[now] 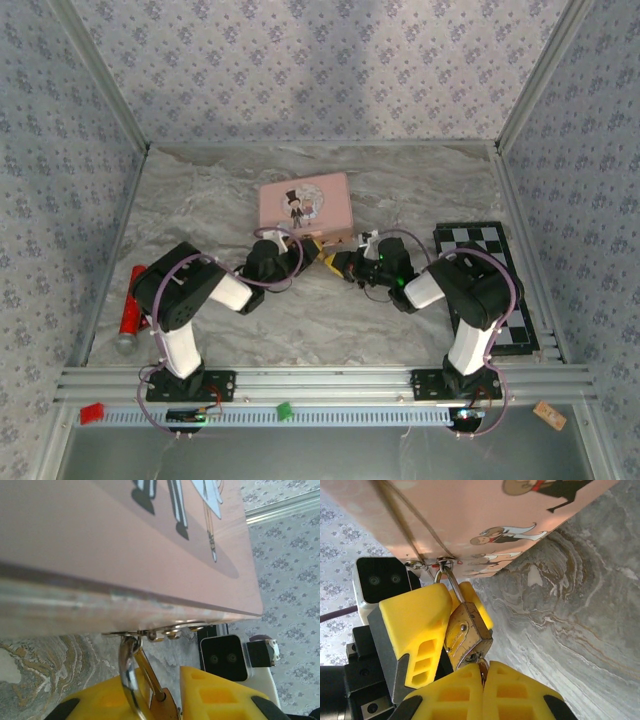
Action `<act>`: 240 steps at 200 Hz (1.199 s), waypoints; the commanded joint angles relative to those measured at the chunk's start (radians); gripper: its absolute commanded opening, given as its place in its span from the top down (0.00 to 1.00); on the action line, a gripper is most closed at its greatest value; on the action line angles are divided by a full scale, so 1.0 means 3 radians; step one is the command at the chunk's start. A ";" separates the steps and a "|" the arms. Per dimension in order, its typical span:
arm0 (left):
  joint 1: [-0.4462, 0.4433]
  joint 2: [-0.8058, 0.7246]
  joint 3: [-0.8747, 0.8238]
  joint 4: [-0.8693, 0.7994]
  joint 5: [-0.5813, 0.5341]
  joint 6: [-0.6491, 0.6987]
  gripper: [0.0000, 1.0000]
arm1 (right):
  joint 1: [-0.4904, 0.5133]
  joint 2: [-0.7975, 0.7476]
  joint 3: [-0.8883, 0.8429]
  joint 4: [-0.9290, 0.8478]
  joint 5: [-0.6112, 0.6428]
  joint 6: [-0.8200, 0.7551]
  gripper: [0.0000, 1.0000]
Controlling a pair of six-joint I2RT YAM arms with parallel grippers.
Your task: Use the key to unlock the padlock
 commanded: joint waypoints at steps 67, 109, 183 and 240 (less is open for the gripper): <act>-0.0139 0.0040 -0.0108 -0.0364 0.0309 -0.0397 0.56 | 0.0260 0.0059 -0.0265 0.0345 0.0542 0.0305 1.00; -0.0139 -0.0038 -0.0224 -0.0422 0.0186 -0.0451 0.46 | 0.0363 -0.0006 -0.0278 0.0235 0.0647 0.0306 1.00; -0.0235 -0.0493 -0.0343 -0.0963 -0.0171 -0.0378 0.39 | 0.0561 -0.0054 -0.0249 0.0167 0.0795 0.0356 1.00; -0.0235 -0.0101 -0.0365 -0.0101 -0.0083 -0.0532 0.51 | 0.0620 -0.0068 -0.0251 0.0160 0.0854 0.0365 1.00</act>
